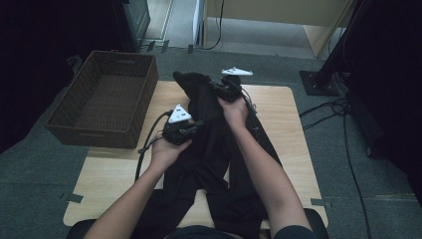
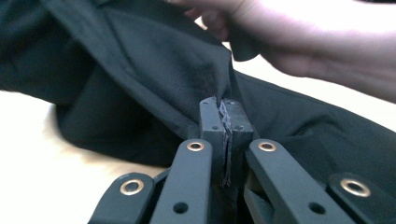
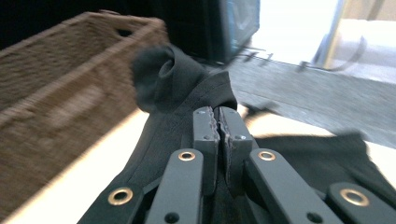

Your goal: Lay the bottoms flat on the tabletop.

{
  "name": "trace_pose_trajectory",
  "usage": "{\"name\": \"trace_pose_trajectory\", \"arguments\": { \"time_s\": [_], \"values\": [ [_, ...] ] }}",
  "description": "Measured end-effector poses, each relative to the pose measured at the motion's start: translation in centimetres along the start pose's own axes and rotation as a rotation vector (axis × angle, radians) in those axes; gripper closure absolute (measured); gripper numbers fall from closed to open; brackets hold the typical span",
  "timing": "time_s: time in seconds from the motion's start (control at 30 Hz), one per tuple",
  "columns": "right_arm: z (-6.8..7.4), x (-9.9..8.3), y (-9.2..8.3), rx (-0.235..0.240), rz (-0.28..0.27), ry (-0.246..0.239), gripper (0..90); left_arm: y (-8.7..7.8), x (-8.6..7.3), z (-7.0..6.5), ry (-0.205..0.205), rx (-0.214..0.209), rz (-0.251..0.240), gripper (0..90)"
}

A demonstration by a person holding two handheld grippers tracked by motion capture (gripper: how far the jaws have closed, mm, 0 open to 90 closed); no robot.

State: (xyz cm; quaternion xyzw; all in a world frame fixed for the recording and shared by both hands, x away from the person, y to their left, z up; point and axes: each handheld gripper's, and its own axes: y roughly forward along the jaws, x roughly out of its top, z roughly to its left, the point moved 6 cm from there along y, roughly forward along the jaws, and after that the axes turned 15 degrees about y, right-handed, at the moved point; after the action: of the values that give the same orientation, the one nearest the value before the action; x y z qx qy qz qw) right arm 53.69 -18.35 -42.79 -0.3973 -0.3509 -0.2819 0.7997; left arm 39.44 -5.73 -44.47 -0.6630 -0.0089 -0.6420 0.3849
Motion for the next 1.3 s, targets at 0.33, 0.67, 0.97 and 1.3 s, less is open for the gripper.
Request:
{"name": "trace_pose_trajectory", "arguments": {
  "time_s": [0.33, 0.67, 0.97, 1.3],
  "values": [
    [-9.4, -3.7, -1.1, -0.132, 0.045, 0.08, 85.7, 5.8, -1.3, -1.1, -0.021, -0.059, 0.069, 85.9],
    [-12.4, -6.4, -0.2, -0.206, 0.08, 0.057, 66.0, 5.3, -3.0, 0.7, -0.027, -0.072, 0.122, 73.5],
    [-8.8, -6.4, -3.4, -0.163, 0.089, -0.024, 64.2, 4.9, -3.2, 4.2, -0.005, -0.04, 0.144, 74.9],
    [-5.3, -9.8, -4.7, -0.111, 0.133, -0.132, 58.6, 6.7, -4.1, 6.9, 0.016, -0.016, 0.17, 75.9]
  ]
}}
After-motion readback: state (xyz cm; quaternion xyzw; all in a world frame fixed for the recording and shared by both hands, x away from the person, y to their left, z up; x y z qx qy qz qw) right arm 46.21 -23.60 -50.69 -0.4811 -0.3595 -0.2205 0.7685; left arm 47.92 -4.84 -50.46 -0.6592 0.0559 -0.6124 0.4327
